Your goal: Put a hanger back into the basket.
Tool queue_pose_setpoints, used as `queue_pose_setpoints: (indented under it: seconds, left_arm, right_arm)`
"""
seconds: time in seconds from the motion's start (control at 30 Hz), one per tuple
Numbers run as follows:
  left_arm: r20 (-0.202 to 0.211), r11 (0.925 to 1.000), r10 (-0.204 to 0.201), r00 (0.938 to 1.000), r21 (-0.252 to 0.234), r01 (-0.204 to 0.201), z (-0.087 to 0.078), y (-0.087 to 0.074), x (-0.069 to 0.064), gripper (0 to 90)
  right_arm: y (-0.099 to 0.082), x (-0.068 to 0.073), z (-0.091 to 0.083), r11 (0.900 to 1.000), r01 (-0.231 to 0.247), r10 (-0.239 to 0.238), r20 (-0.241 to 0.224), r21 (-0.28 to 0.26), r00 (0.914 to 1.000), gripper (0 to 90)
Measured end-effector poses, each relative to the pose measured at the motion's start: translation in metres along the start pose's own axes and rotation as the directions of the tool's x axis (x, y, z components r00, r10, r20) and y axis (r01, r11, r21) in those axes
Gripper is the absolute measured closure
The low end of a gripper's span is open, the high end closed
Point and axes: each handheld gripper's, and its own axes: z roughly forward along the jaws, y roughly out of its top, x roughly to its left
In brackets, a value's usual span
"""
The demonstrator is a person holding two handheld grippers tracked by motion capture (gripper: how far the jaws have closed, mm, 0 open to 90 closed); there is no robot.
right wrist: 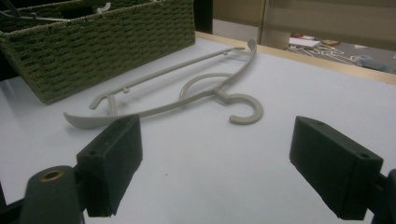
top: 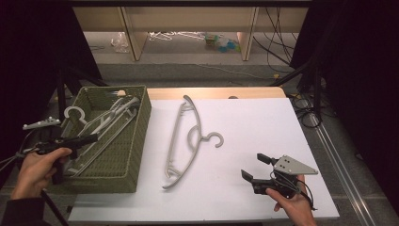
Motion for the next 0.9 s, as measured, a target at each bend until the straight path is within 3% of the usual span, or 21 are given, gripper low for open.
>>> queue_pose_setpoints:
  seconds: [0.07,0.1,0.2,0.4,0.47,0.5,0.57,0.63,0.7,0.73,0.77,0.83,0.87,0.9]
  left_arm:
    - [-0.022,0.9998,0.016,0.9996,0.008,-0.016,-0.001,0.004,-0.001,80.3]
    - [-0.062,0.9987,0.048,0.9969,0.020,-0.047,-0.003,0.008,-0.001,79.3]
    - [-0.098,0.9969,0.073,0.9925,0.036,-0.070,-0.006,0.011,0.001,78.2]
    - [-0.103,0.9943,0.100,0.9897,0.048,-0.095,-0.011,0.011,0.016,77.1]
    - [-0.096,0.9947,0.098,0.9905,0.042,-0.094,-0.012,0.009,0.022,76.8]
    - [-0.098,0.9960,0.089,0.9912,0.024,-0.087,-0.013,0.009,0.024,76.8]
    - [-0.099,0.9955,0.093,0.9907,0.024,-0.091,-0.015,0.009,0.026,76.6]
    - [-0.117,0.9941,0.108,0.9873,0.024,-0.106,-0.015,0.009,0.027,76.5]
    - [-0.123,0.9930,0.118,0.9853,0.022,-0.116,-0.015,0.009,0.027,76.4]
    - [-0.151,0.9889,0.147,0.9775,0.044,-0.142,-0.014,0.010,0.024,76.3]
    - [-0.151,0.9889,0.147,0.9775,0.044,-0.142,-0.014,0.010,0.024,76.3]
    - [-0.197,0.9802,0.194,0.9611,0.080,-0.181,-0.013,0.013,0.022,76.3]
    - [-0.207,0.9743,0.220,0.9532,0.093,-0.205,-0.013,0.014,0.022,76.6]
    - [-0.220,0.9703,0.238,0.9460,0.097,-0.221,-0.011,0.015,0.022,76.8]
  right_arm:
    - [0.000,0.000,0.000,0.9999,0.010,-0.010,0.007,0.008,0.9999,18.2]
    - [0.000,0.000,0.000,0.9999,0.012,-0.012,0.008,0.011,0.9999,18.2]
    - [0.000,0.001,0.001,0.9999,0.009,-0.009,-0.009,0.004,0.9999,18.2]
    - [0.000,0.002,0.001,1.0000,-0.003,0.003,-0.006,0.001,1.0000,18.2]
    - [0.000,0.000,0.001,0.9997,0.022,-0.022,-0.002,-0.002,0.9998,18.2]
    - [0.001,0.001,-0.001,0.9994,0.017,-0.018,0.007,0.030,0.9998,18.2]
    - [0.001,0.000,0.001,0.9997,0.023,-0.023,0.002,-0.007,0.9997,18.2]
    - [0.001,0.002,0.001,1.0000,-0.001,0.001,-0.010,0.007,1.0000,18.2]
    - [0.001,0.001,0.001,0.9998,0.019,-0.019,0.006,0.002,0.9998,18.2]
    - [0.001,0.002,0.001,1.0000,0.001,-0.001,-0.007,-0.001,1.0000,18.2]
    - [0.001,0.002,0.001,1.0000,0.001,-0.001,-0.007,-0.001,1.0000,18.2]
    - [0.001,0.002,0.001,1.0000,-0.003,0.003,-0.009,-0.002,1.0000,18.2]
    - [0.001,0.001,0.001,0.9998,0.019,-0.019,-0.001,-0.005,0.9998,18.2]
    - [0.001,0.001,-0.001,0.9995,0.019,-0.020,0.009,0.027,0.9998,18.2]
